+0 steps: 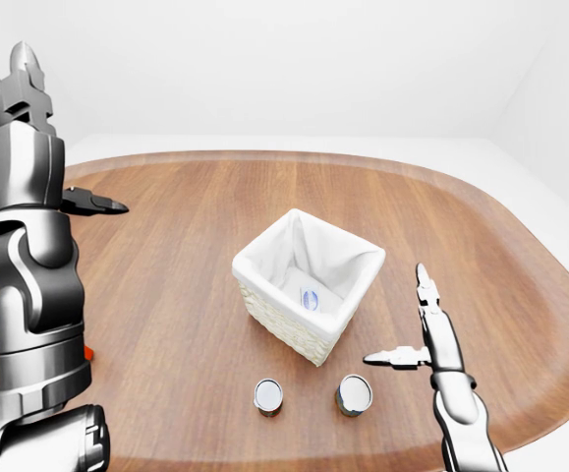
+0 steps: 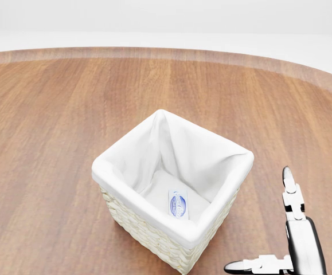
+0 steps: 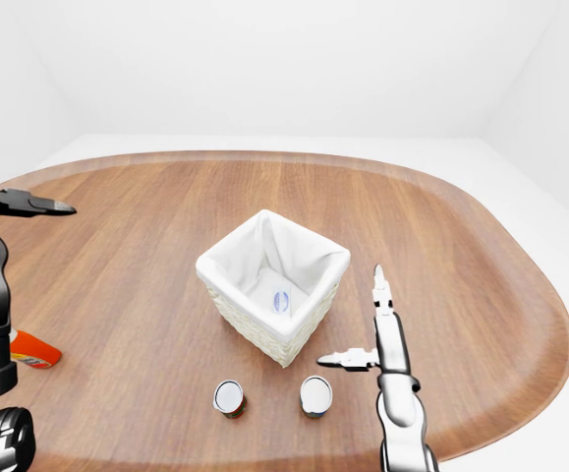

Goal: Pick up the alphabet soup and the cream cheese box, and put them in the basket.

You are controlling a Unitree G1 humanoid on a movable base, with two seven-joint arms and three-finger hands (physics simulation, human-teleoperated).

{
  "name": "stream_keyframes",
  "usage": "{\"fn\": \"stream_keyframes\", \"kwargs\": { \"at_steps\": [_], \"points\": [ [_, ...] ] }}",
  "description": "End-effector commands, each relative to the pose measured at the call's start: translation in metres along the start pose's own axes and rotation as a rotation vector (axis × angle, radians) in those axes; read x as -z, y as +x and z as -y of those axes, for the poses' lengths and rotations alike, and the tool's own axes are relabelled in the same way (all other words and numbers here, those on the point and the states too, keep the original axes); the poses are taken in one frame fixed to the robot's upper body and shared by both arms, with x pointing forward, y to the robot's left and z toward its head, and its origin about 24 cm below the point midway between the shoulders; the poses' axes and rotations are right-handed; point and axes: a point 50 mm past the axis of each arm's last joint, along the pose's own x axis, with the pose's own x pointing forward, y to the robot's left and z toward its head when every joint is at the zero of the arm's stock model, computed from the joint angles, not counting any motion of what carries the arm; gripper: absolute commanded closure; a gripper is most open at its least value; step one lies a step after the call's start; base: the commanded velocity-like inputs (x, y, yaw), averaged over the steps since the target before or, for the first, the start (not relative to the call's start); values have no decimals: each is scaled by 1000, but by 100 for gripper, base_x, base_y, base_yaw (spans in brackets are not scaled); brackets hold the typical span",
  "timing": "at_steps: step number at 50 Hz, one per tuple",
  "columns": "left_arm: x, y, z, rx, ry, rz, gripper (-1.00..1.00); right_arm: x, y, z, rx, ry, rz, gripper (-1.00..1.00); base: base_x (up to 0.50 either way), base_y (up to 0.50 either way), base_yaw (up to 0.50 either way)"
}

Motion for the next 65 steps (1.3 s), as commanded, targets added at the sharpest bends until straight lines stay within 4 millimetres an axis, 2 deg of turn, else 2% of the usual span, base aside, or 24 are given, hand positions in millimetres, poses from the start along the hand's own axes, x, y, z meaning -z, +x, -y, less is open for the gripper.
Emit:
{"fn": "stream_keyframes", "kwargs": {
  "at_steps": [1, 32, 49, 57, 65],
  "points": [
    [1, 0, 2, 10, 9, -6, -100, 12, -5, -7, -83, -24, -54, -100, 0, 0, 0],
    [3, 0, 3, 20, -9, -12, -100, 35, -15, -36, -217, -194, -143, -100, 0, 0, 0],
    [1, 0, 2, 30, 8, -3, -100, 26, -21, -49, -274, -276, -96, -100, 0, 0, 0],
    [3, 1, 5, 31, 0, -16, -100, 31, -25, -60, -332, -313, -104, -100, 0, 0, 0],
    [2, 0, 4, 33, -1, -11, -100, 33, -27, -61, -339, -355, -102, -100, 0, 0, 0]
  ]
}}
